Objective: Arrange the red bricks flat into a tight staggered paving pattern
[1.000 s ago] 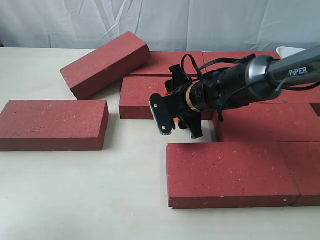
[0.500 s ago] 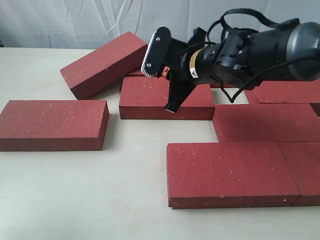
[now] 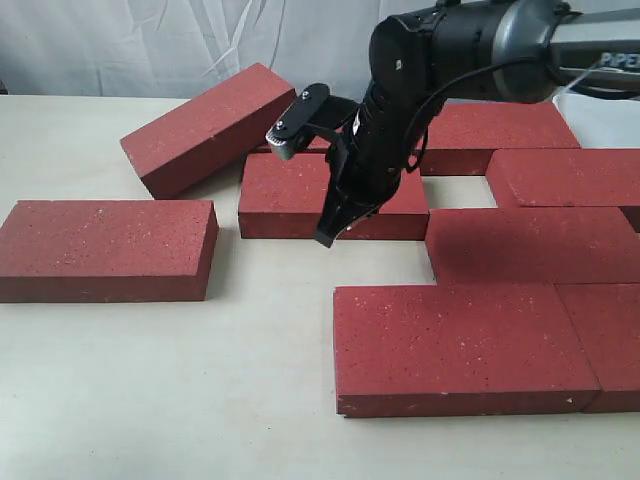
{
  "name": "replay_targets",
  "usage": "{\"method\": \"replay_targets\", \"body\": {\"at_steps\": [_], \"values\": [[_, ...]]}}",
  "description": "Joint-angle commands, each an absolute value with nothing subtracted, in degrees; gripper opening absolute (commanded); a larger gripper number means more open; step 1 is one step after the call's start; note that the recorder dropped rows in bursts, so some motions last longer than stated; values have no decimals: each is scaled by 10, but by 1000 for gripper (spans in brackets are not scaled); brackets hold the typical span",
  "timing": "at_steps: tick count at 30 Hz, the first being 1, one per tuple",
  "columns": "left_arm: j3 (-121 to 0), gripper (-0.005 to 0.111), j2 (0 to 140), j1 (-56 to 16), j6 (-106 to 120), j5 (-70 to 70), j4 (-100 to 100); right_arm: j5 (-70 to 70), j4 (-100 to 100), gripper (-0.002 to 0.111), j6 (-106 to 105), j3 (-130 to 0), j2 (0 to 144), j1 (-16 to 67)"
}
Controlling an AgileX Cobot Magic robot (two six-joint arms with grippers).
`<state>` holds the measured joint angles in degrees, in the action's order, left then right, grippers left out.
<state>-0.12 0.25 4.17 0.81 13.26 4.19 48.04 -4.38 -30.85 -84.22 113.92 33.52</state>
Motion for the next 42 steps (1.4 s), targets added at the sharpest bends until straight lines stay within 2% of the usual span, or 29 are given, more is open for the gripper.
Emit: {"method": "replay_targets", "body": {"at_steps": [1, 19, 26, 34, 42], "values": [[0, 0, 0, 44, 6, 129, 39, 491, -51, -1, -321, -878, 1182, 332], [0, 0, 0, 44, 6, 129, 39, 379, -4, -1, -311, -889, 1238, 306], [0, 0, 0, 44, 6, 129, 39, 389, -4, -1, -309, -889, 1236, 297], [0, 0, 0, 44, 6, 129, 39, 381, -34, -1, -327, -889, 1164, 335], [0, 0, 0, 44, 6, 129, 39, 263, -100, -1, -382, -889, 1182, 375]]}}
